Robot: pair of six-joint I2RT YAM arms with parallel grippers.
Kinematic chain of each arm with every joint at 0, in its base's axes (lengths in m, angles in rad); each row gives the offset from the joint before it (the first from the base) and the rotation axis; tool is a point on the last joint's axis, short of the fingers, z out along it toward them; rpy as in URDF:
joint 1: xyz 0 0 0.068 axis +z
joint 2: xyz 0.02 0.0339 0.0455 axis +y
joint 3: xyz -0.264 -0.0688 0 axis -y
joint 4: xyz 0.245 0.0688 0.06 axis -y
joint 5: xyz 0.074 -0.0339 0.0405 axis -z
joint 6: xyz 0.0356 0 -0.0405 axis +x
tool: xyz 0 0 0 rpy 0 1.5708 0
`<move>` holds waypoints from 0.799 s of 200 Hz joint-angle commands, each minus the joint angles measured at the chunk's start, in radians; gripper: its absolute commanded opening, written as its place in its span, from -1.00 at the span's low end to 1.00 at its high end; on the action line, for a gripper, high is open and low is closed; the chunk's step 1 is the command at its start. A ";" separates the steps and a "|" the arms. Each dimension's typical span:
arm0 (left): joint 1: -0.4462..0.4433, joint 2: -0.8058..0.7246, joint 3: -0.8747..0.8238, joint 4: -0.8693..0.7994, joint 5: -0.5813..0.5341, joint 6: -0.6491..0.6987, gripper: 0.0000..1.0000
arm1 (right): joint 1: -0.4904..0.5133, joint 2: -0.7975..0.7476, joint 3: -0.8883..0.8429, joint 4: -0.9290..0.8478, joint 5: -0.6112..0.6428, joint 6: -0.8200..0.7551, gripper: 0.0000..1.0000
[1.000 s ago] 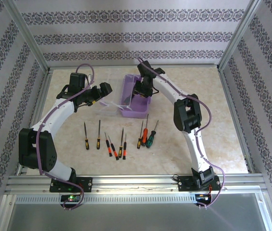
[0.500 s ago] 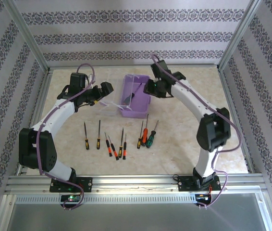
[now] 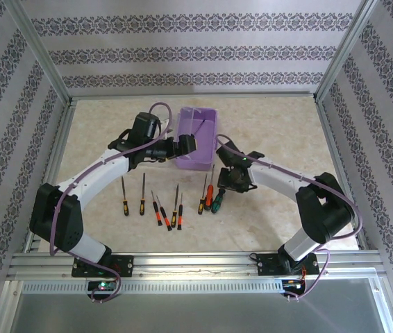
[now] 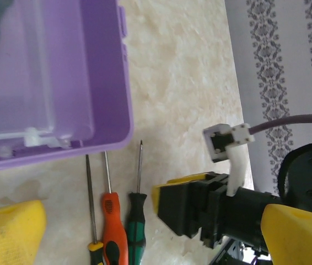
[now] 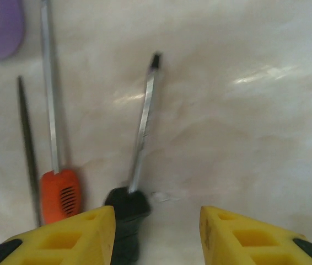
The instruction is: Pack the tool kit
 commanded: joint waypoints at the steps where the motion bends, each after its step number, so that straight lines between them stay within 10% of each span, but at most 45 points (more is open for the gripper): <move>1: -0.013 0.001 0.007 -0.006 -0.014 0.042 1.00 | 0.040 0.045 -0.019 0.106 -0.028 0.092 -0.08; 160: -0.015 0.000 0.011 -0.013 -0.018 0.052 1.00 | 0.052 0.106 -0.079 0.103 -0.018 0.055 -0.32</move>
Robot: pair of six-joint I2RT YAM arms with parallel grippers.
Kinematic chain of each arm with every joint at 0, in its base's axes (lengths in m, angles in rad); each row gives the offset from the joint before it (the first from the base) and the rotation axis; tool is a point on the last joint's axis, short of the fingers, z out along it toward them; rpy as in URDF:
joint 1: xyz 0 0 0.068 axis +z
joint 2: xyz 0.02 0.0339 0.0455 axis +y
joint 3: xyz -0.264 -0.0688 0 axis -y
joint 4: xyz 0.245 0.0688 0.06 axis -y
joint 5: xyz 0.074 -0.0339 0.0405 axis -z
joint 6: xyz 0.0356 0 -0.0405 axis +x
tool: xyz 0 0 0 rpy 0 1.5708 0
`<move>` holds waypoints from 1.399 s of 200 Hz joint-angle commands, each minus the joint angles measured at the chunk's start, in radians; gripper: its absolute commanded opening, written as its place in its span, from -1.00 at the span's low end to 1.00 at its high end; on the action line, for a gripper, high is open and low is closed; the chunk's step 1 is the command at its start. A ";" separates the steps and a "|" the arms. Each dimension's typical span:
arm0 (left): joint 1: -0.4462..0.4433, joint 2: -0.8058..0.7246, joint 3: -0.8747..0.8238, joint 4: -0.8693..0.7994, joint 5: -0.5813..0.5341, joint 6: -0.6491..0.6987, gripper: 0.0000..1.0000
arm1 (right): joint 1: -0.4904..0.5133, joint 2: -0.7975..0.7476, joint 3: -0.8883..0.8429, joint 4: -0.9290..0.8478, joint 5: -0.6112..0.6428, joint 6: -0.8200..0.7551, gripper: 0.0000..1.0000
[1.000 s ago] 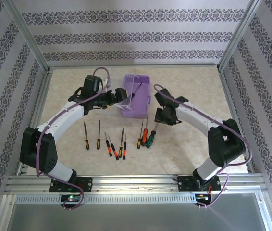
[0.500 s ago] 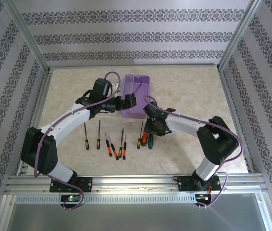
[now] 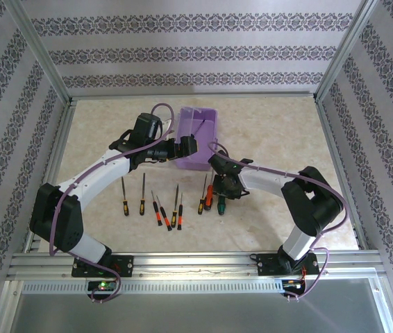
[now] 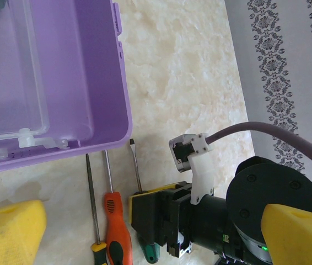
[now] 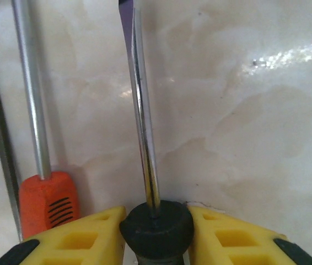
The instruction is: Pack the tool kit
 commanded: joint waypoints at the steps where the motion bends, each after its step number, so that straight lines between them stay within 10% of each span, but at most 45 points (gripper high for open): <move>1: -0.005 -0.001 0.011 -0.013 -0.007 0.023 1.00 | 0.002 0.018 -0.030 -0.002 -0.003 -0.028 -0.32; 280: 0.044 -0.027 0.032 -0.090 -0.124 0.079 0.99 | -0.097 -0.154 0.154 -0.077 0.054 -0.195 -0.49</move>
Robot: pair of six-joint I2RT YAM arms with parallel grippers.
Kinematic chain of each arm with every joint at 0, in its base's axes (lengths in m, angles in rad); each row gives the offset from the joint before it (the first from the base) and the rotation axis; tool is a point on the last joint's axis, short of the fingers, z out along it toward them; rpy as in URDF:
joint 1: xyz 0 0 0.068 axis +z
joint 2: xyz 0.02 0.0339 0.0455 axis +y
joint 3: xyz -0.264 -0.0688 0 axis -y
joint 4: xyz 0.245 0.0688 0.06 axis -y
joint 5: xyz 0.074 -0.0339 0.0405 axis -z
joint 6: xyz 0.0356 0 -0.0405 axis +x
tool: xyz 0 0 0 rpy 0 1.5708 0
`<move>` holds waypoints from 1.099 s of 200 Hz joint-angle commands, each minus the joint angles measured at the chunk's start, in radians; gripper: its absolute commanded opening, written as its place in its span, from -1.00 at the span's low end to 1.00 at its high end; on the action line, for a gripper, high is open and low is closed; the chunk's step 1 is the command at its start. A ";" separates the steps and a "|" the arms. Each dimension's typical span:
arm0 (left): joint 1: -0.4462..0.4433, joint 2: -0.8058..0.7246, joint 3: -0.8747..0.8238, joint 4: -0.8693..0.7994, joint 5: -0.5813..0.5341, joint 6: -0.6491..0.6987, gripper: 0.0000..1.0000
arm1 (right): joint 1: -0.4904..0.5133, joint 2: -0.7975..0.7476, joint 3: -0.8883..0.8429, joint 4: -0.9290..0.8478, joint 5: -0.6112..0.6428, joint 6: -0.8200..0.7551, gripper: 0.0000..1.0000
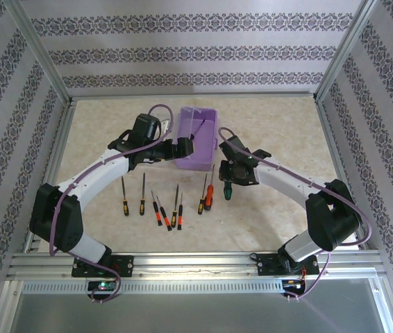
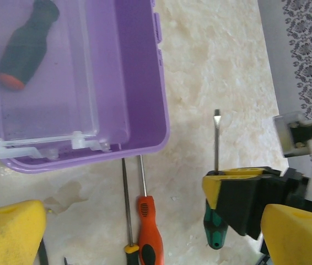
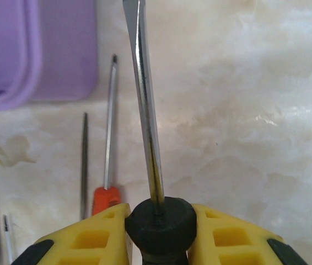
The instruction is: Pack the tool kit
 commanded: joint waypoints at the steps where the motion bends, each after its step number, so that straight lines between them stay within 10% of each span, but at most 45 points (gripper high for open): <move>1: 0.026 -0.024 0.031 -0.033 -0.026 0.025 0.99 | -0.011 0.012 0.073 -0.010 0.014 -0.029 -0.49; 220: 0.310 -0.043 -0.027 0.070 0.044 -0.114 0.99 | -0.085 0.388 0.623 -0.026 -0.112 0.005 -0.49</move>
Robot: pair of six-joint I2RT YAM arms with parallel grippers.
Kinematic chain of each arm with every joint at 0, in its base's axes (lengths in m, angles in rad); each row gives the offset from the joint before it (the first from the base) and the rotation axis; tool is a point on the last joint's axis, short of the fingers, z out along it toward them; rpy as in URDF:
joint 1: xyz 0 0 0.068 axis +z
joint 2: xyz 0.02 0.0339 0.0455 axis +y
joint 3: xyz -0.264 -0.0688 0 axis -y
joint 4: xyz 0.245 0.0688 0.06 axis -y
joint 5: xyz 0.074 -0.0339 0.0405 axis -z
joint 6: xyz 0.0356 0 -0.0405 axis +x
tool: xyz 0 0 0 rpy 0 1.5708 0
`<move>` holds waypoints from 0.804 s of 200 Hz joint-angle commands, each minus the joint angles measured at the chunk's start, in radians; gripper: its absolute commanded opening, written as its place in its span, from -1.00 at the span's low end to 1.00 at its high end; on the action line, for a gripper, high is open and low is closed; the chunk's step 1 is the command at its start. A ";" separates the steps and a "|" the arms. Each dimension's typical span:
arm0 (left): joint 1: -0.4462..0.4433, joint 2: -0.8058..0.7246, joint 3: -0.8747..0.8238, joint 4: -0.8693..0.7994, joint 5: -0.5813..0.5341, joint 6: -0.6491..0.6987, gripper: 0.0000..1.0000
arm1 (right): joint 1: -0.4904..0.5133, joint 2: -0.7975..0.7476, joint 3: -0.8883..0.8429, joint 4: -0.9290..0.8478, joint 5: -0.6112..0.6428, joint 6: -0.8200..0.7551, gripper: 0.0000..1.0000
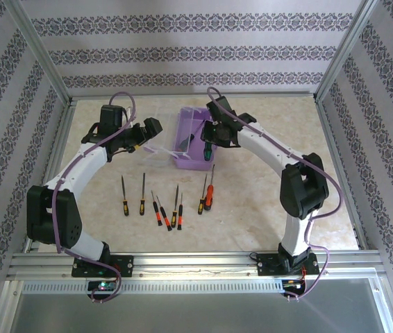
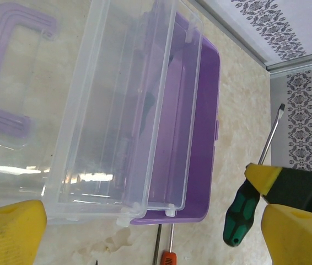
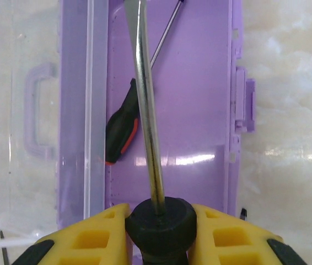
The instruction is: Pack the tool kit
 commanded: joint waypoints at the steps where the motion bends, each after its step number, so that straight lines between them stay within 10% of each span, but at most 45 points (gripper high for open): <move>1: 0.014 -0.037 -0.025 0.042 -0.013 -0.012 0.99 | -0.022 0.033 0.056 0.004 -0.033 0.019 -0.49; 161: 0.036 -0.023 -0.028 0.073 0.036 -0.043 1.00 | -0.025 0.440 0.426 -0.134 -0.019 0.136 -0.46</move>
